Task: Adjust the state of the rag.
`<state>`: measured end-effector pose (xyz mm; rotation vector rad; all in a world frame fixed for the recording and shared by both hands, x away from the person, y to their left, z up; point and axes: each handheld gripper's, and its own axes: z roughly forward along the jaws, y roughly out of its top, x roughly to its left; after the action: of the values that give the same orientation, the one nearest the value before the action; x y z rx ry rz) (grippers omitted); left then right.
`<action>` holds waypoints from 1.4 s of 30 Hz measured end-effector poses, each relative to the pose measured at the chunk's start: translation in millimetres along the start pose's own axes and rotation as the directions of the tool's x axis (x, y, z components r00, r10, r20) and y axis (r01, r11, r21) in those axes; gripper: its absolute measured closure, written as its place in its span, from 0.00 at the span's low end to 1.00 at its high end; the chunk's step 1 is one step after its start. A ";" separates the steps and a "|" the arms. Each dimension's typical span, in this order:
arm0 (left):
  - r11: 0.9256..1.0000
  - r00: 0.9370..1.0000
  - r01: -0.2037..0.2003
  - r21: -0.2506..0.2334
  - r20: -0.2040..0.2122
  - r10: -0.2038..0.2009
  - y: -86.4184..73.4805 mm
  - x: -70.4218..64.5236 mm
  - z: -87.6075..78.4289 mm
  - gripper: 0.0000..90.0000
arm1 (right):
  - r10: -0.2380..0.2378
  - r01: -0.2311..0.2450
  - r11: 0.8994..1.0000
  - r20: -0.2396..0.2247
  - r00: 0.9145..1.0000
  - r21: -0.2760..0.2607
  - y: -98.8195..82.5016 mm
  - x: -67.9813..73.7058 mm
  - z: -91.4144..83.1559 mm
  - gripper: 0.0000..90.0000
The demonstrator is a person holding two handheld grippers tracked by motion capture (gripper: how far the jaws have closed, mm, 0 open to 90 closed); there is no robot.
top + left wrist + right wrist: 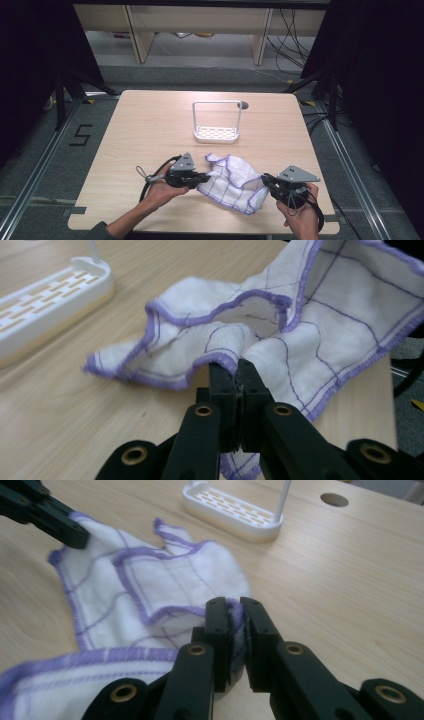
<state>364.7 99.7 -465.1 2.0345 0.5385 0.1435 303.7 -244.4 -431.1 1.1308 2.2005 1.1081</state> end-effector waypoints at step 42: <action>0.987 0.999 0.032 0.161 0.000 -0.032 -72.4 -6.8 -20.4 0.94 | -0.239 0.289 0.921 -0.206 0.949 0.261 6.0 118.3 116.3 0.72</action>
<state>329.4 143.1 -515.8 2.1809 0.5974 0.0807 315.6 -92.3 -496.4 0.8333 2.6229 0.8122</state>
